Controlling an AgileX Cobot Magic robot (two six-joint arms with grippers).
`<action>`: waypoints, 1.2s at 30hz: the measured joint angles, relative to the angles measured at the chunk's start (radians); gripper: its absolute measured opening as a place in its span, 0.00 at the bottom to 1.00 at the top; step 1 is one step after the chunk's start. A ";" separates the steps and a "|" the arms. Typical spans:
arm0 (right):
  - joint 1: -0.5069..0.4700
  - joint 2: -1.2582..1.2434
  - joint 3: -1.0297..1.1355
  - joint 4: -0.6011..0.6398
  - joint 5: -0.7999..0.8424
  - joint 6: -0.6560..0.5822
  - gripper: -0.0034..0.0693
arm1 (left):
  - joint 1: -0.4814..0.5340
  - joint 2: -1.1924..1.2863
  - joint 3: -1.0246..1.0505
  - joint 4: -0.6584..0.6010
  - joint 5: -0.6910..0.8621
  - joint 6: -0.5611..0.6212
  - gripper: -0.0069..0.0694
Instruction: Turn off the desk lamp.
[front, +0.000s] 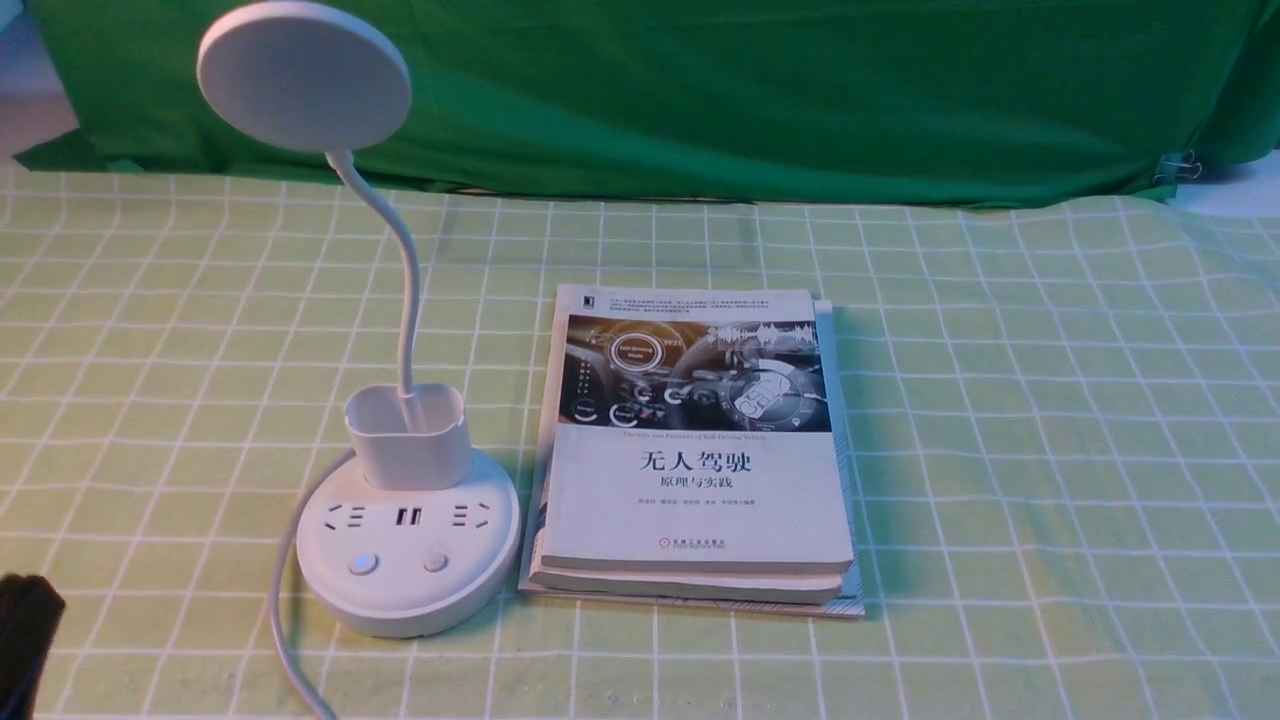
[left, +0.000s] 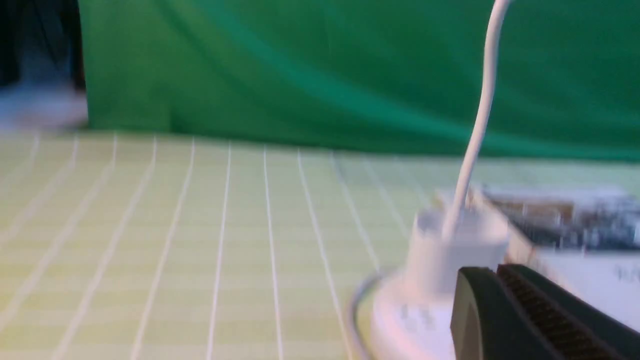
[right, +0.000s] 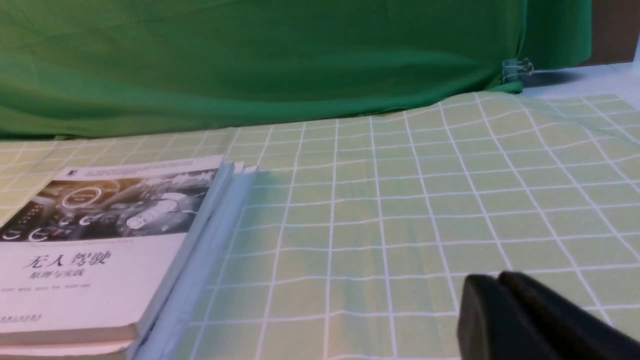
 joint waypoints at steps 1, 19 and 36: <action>0.000 0.000 0.000 0.000 0.001 0.000 0.09 | 0.000 -0.002 0.001 0.000 0.045 -0.016 0.10; 0.000 0.000 0.000 0.000 0.001 0.001 0.09 | 0.000 -0.005 0.002 0.001 0.072 -0.016 0.10; 0.000 -0.001 0.000 0.000 0.002 0.000 0.09 | 0.000 -0.005 0.002 0.003 0.074 -0.016 0.10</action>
